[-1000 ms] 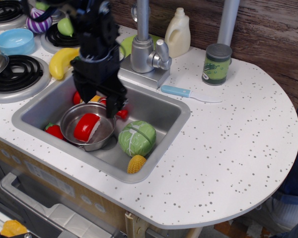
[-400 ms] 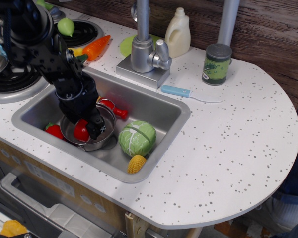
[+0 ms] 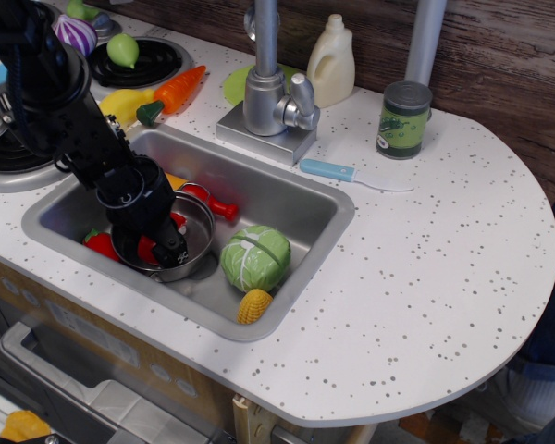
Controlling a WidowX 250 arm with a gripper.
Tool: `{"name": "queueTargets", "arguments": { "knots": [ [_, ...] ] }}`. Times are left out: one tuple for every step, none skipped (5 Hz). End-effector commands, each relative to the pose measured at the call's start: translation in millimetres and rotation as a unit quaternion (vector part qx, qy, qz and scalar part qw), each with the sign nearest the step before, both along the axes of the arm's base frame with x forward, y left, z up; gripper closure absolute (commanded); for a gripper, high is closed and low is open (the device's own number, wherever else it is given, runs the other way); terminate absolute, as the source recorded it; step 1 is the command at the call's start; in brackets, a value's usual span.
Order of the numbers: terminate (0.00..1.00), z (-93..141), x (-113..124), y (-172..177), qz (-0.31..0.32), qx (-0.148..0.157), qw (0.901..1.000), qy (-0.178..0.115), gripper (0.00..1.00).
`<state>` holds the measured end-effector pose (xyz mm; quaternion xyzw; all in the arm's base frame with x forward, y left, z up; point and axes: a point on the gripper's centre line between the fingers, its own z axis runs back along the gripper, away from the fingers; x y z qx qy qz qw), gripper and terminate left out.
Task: Take sushi out of pan
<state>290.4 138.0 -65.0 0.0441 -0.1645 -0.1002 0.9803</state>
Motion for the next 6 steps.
{"name": "queueTargets", "arguments": {
  "knots": [
    [0.0,11,8,2,0.008,0.016,0.9998,-0.006,1.0],
    [0.0,46,4,-13,0.029,0.034,0.9988,0.021,1.0],
    [0.0,88,3,-41,0.062,0.054,0.9955,0.046,1.0],
    [0.0,123,-1,-84,0.097,0.039,0.9919,0.073,1.0],
    [0.0,128,-8,-132,0.125,0.002,0.9881,0.09,1.0],
    [0.0,114,-14,-165,0.111,-0.055,0.9872,0.101,1.0]
  ]
}}
